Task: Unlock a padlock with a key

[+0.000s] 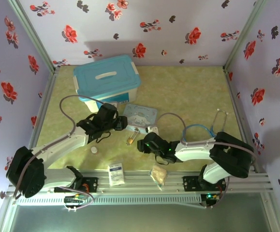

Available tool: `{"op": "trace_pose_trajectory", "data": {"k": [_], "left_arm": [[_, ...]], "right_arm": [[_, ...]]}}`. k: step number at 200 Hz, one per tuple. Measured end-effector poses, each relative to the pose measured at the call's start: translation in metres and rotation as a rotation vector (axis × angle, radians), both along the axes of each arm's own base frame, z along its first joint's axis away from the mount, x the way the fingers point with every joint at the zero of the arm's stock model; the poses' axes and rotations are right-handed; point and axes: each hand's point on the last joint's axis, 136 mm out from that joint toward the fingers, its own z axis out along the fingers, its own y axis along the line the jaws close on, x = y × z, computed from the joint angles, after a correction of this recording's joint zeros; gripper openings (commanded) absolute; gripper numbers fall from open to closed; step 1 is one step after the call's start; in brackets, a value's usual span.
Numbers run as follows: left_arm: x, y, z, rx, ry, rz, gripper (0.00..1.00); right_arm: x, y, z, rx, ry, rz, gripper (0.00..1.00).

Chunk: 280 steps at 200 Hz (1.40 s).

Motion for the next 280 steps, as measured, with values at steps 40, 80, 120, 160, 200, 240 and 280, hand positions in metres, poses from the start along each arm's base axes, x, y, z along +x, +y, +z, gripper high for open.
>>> {"op": "trace_pose_trajectory", "data": {"k": [40, 80, 120, 160, 200, 240, 280], "left_arm": [[0.000, 0.001, 0.005, -0.018, -0.018, 0.000, 0.46], [-0.016, 0.011, -0.017, -0.032, 0.016, 0.004, 0.39], [-0.036, 0.024, -0.058, -0.012, 0.105, 0.026, 0.37], [-0.040, 0.025, -0.068, -0.027, 0.125, 0.038, 0.38], [-0.039, 0.022, -0.065, -0.042, 0.115, 0.033, 0.38], [-0.036, 0.020, -0.065, -0.048, 0.110, 0.032, 0.38], [-0.030, 0.013, -0.059, -0.052, 0.108, 0.023, 0.39]], "right_arm": [[0.005, 0.029, -0.009, -0.027, 0.003, 0.011, 0.59], [0.007, 0.040, -0.015, -0.100, -0.035, -0.029, 0.59], [0.014, 0.045, -0.017, -0.137, -0.079, -0.086, 0.58], [0.024, 0.054, -0.019, -0.192, -0.093, -0.141, 0.44], [0.012, 0.023, -0.021, -0.159, -0.080, -0.187, 0.26], [0.004, 0.007, -0.020, -0.048, -0.069, -0.165, 0.15], [0.000, 0.002, -0.019, 0.067, -0.040, -0.143, 0.05]]}}
